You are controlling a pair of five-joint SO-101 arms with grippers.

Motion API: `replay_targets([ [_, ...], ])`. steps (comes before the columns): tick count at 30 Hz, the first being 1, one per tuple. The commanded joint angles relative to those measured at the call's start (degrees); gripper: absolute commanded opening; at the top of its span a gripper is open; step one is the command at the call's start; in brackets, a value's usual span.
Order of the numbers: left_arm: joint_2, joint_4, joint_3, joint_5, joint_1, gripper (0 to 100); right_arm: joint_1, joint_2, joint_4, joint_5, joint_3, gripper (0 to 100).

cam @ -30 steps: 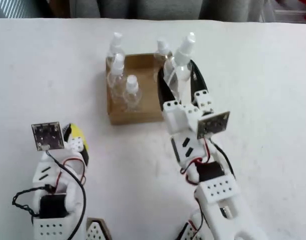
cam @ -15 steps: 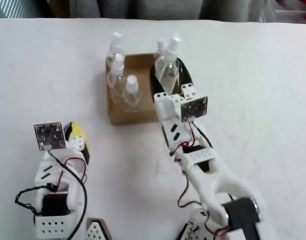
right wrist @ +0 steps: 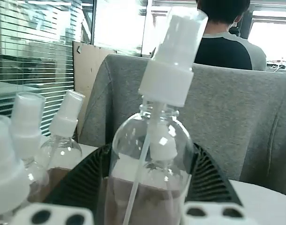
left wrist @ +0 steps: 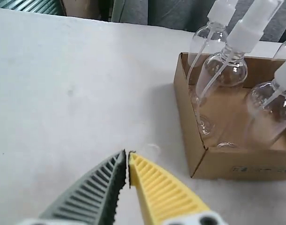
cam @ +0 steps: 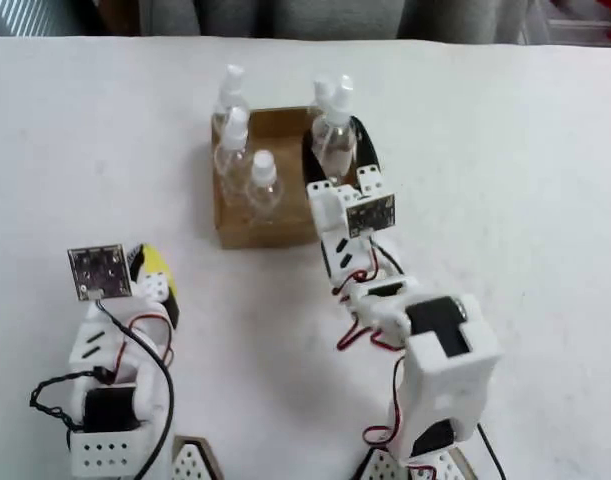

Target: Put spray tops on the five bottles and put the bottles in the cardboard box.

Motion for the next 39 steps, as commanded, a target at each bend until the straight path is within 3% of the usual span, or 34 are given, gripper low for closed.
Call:
replay_targets([
  [1, -0.5, -1.4, -0.1, -0.3, -0.5, 2, 0.7, 2.6, -3.6, 1.4, -3.2, 1.6],
  [39, -0.5, -1.4, -0.1, -0.3, -0.5, 2, 0.5, 13.4, -2.5, 1.4, -12.0, 1.6],
])
